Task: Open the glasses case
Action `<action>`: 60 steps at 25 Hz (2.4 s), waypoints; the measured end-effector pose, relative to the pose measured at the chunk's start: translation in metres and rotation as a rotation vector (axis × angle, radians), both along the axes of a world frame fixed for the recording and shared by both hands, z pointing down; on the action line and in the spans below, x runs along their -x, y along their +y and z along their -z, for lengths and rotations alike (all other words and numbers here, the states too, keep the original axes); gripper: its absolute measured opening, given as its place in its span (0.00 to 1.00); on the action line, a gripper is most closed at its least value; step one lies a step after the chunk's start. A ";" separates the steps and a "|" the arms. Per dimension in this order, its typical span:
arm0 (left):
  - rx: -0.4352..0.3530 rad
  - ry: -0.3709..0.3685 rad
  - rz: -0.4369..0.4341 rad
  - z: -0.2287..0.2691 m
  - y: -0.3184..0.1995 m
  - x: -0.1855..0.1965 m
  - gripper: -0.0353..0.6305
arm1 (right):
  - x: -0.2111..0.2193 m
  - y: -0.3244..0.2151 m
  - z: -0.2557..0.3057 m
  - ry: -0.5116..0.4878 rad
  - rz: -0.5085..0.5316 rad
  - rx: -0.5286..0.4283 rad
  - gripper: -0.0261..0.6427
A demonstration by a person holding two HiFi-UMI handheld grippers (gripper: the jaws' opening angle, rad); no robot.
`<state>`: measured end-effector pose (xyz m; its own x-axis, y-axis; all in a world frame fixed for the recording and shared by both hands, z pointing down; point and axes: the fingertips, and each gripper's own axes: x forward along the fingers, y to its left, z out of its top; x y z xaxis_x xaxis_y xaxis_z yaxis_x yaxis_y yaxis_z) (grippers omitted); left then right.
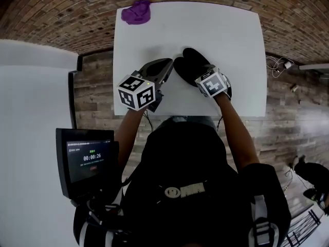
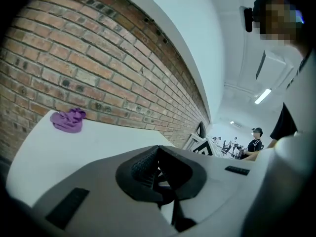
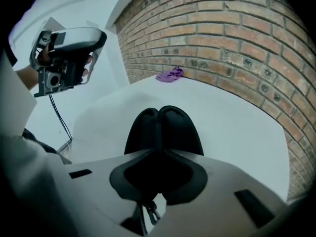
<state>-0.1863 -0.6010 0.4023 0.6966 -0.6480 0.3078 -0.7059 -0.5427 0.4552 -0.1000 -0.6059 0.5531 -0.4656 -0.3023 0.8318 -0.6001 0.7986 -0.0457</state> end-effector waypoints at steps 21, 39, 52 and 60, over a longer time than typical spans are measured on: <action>-0.060 -0.074 0.047 0.008 0.097 -0.035 0.06 | -0.018 0.069 0.146 -0.502 -0.003 -0.434 0.05; -0.036 -0.135 -0.052 -0.001 0.298 -0.180 0.06 | -0.146 0.294 0.151 -0.550 0.003 -0.405 0.05; -0.106 -0.089 0.004 0.019 0.416 -0.133 0.06 | -0.081 0.419 0.160 -0.567 0.043 -0.430 0.05; -0.092 -0.055 0.017 0.023 0.446 -0.124 0.06 | -0.078 0.458 0.160 -0.544 0.018 -0.374 0.05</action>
